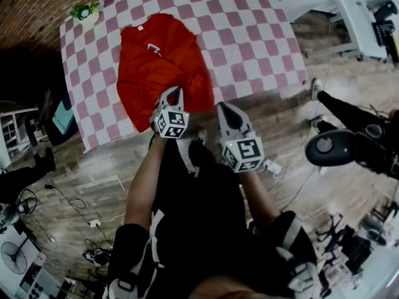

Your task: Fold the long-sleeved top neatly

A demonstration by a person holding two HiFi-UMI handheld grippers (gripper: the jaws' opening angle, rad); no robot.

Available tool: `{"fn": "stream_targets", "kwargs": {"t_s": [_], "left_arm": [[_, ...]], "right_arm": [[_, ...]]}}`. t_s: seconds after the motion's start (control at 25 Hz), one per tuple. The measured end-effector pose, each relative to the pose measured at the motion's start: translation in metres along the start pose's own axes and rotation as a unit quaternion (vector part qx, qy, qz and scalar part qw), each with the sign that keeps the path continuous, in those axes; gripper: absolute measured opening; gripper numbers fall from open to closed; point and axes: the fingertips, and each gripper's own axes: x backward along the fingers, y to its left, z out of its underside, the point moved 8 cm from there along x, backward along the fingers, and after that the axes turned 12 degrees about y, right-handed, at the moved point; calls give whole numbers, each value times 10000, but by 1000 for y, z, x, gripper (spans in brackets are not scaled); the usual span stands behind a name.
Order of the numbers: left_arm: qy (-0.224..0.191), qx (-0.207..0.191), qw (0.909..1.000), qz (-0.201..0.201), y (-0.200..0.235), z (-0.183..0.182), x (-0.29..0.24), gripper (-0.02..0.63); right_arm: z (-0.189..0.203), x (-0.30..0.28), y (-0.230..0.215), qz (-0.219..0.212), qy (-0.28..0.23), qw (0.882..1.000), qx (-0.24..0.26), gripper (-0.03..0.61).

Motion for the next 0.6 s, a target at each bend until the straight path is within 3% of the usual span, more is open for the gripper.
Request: {"fn": "stream_targets", "kwargs": {"t_s": [0.12,0.2,0.48,0.6], "left_arm": [[320,531,9976,310,9,3,-26,6],[382,638,9954,600,8,1,-36,6],[83,203,9881,1520,-32,-22,-34,6],[-90,273,9845,1728,-42,-25,-26,6]], "right_arm": [[-1,2,-1,4,-4,10000,-3,8],[-2,3,-2,23,6,10000,2,8],[1,7,-13,133,24,9999,-64,8],[-3,8,-14,167,-4,9998,-55,8]]}}
